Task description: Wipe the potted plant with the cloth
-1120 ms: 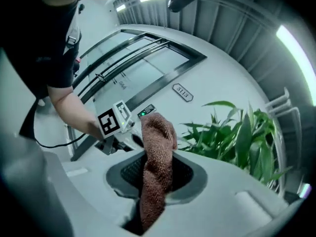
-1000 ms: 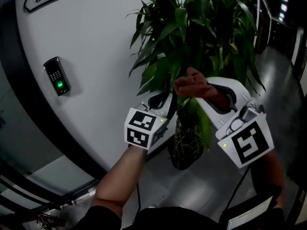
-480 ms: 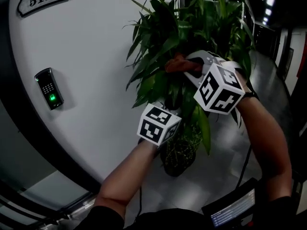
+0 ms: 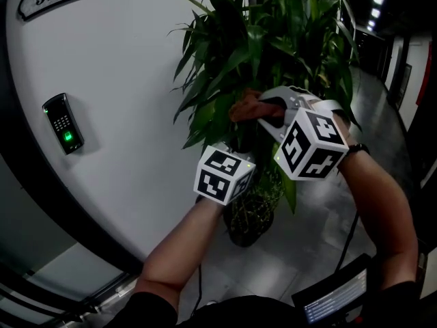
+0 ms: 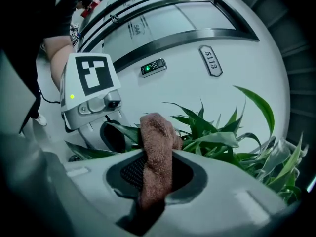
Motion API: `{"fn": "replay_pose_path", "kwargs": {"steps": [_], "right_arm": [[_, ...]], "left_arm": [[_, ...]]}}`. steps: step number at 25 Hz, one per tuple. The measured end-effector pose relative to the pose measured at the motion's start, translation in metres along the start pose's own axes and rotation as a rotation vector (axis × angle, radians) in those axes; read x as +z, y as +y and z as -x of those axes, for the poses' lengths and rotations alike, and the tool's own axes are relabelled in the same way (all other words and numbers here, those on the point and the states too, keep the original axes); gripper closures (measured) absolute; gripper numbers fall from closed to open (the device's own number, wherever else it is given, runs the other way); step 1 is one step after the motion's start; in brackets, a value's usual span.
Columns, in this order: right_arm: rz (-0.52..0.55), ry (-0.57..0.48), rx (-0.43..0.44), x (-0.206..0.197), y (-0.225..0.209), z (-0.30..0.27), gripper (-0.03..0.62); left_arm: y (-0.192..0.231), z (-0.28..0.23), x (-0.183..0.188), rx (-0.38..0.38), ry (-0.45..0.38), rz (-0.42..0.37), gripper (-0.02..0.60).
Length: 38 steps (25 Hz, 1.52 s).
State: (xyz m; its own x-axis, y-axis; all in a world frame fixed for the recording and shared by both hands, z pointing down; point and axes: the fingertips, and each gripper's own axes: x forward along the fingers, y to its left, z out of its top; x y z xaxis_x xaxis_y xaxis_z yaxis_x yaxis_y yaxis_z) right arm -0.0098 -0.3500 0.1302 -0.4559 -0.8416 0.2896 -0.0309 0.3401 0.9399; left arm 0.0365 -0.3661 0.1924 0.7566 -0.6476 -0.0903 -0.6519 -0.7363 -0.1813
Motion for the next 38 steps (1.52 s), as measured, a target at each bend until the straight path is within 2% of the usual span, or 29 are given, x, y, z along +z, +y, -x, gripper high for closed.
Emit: {"fn": "replay_pose_path", "kwargs": {"steps": [17,22,25,29,33,38], "right_arm": [[-0.154,-0.080,0.201,0.021,0.075,0.024,0.533],[-0.179,-0.083,0.227,0.021,0.084,0.028,0.533],[-0.170,-0.083,0.179,0.022,0.071,0.038,0.533],[-0.147,-0.094,0.055,0.025,0.020,0.050,0.533],[-0.069,-0.028,-0.068,0.015,-0.030,0.037,0.533],[-0.086,0.038,-0.110,-0.007,-0.064,-0.006,0.533]], "left_arm": [[0.005,0.008,-0.007,-0.006,-0.009,0.054,0.565],[0.003,0.010,-0.009,-0.015,0.004,0.050,0.565],[0.005,0.011,-0.010,-0.010,0.008,0.045,0.565],[0.005,0.008,-0.009,-0.012,0.013,0.042,0.565],[0.003,0.004,-0.009,-0.017,0.022,0.037,0.565],[0.002,0.001,-0.011,-0.021,0.033,0.029,0.565]]}}
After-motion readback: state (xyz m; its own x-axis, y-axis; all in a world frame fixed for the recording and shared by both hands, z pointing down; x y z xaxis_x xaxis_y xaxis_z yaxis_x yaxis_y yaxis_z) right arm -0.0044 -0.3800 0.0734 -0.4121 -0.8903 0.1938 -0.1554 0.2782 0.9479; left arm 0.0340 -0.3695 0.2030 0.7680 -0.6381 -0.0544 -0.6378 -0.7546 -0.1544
